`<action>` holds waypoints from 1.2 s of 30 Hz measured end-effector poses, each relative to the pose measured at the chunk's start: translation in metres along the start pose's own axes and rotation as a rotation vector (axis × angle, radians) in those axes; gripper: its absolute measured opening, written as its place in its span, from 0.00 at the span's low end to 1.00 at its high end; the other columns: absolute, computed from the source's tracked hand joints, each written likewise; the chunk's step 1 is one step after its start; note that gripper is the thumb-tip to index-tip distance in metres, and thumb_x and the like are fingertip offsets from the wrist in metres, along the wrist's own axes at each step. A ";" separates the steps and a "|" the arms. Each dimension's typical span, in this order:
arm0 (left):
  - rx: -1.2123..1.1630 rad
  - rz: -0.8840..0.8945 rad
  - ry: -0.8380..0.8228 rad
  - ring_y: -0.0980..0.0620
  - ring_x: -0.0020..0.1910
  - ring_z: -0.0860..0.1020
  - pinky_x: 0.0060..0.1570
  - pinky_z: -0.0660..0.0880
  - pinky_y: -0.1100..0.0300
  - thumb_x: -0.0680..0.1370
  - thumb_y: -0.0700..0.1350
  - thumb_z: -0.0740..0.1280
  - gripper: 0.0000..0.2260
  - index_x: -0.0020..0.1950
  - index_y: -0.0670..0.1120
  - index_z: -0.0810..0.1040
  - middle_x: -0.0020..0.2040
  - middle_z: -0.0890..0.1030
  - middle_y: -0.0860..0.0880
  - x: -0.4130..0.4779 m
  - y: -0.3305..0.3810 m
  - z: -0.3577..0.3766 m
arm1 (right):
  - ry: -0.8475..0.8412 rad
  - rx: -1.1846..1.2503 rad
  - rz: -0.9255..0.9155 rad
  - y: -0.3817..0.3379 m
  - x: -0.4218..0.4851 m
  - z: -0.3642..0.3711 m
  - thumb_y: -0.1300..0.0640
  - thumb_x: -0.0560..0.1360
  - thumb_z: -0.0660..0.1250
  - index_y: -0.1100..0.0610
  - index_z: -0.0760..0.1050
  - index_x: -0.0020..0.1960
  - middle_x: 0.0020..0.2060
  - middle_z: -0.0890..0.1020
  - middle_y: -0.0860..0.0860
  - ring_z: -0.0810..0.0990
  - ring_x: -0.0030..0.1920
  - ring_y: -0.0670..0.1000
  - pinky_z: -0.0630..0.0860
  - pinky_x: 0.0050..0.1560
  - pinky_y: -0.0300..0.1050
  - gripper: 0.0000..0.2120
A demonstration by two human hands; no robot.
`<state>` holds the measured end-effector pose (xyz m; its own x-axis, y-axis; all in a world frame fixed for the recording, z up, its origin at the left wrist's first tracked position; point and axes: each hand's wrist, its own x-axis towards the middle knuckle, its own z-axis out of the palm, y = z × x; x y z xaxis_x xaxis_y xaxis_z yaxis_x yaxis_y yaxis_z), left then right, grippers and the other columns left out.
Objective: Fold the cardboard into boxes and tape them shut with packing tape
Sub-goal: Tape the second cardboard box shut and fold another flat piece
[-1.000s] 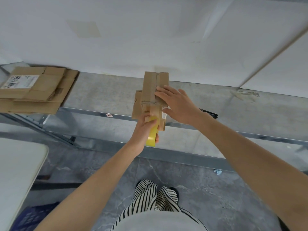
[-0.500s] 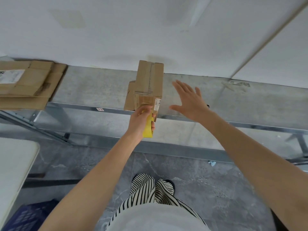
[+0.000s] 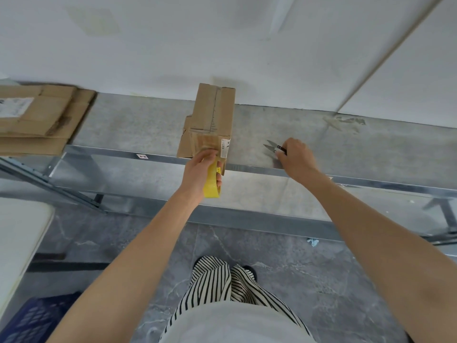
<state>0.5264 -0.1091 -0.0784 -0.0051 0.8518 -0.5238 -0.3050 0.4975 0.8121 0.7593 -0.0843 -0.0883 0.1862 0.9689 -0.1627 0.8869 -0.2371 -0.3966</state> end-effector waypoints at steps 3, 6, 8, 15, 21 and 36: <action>-0.006 -0.004 -0.007 0.49 0.23 0.73 0.26 0.71 0.61 0.79 0.39 0.62 0.06 0.49 0.47 0.78 0.37 0.78 0.44 0.000 0.000 -0.001 | -0.014 0.405 0.039 -0.021 -0.007 -0.005 0.53 0.79 0.62 0.58 0.72 0.49 0.39 0.79 0.53 0.77 0.38 0.52 0.73 0.39 0.47 0.08; -0.002 -0.004 -0.017 0.49 0.24 0.72 0.26 0.71 0.61 0.79 0.39 0.62 0.06 0.48 0.47 0.78 0.37 0.78 0.44 0.001 0.000 -0.003 | -0.052 0.760 0.036 -0.051 -0.023 -0.017 0.56 0.79 0.61 0.60 0.74 0.49 0.35 0.79 0.49 0.72 0.31 0.46 0.69 0.34 0.39 0.07; 0.006 -0.001 -0.026 0.49 0.24 0.72 0.26 0.70 0.61 0.79 0.39 0.62 0.07 0.48 0.47 0.79 0.36 0.78 0.44 0.001 0.001 -0.004 | -0.217 0.951 0.029 -0.063 -0.035 -0.025 0.59 0.79 0.61 0.59 0.75 0.46 0.33 0.77 0.50 0.68 0.29 0.46 0.67 0.32 0.38 0.06; 0.015 0.006 -0.100 0.49 0.24 0.71 0.27 0.69 0.60 0.79 0.40 0.62 0.05 0.52 0.43 0.77 0.36 0.76 0.44 0.004 0.002 -0.008 | -0.359 0.544 -0.072 -0.080 -0.050 -0.014 0.53 0.77 0.66 0.60 0.79 0.48 0.34 0.75 0.49 0.69 0.33 0.45 0.65 0.35 0.37 0.10; 0.024 -0.002 -0.125 0.48 0.25 0.71 0.28 0.69 0.60 0.79 0.39 0.61 0.06 0.48 0.45 0.77 0.36 0.76 0.43 0.006 0.002 -0.011 | -0.260 0.518 -0.070 -0.093 -0.046 -0.002 0.54 0.76 0.67 0.58 0.79 0.45 0.32 0.73 0.49 0.67 0.30 0.45 0.63 0.32 0.37 0.08; 0.000 -0.004 -0.142 0.48 0.25 0.71 0.27 0.69 0.60 0.79 0.40 0.63 0.05 0.50 0.43 0.78 0.37 0.76 0.43 0.011 0.002 -0.014 | -0.201 0.635 -0.018 -0.088 -0.036 0.005 0.58 0.73 0.71 0.60 0.80 0.48 0.34 0.77 0.48 0.70 0.30 0.41 0.64 0.28 0.28 0.06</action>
<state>0.5129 -0.1015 -0.0860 0.1315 0.8644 -0.4854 -0.3048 0.5011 0.8099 0.6724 -0.0989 -0.0518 0.0368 0.9557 -0.2922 0.4560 -0.2762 -0.8460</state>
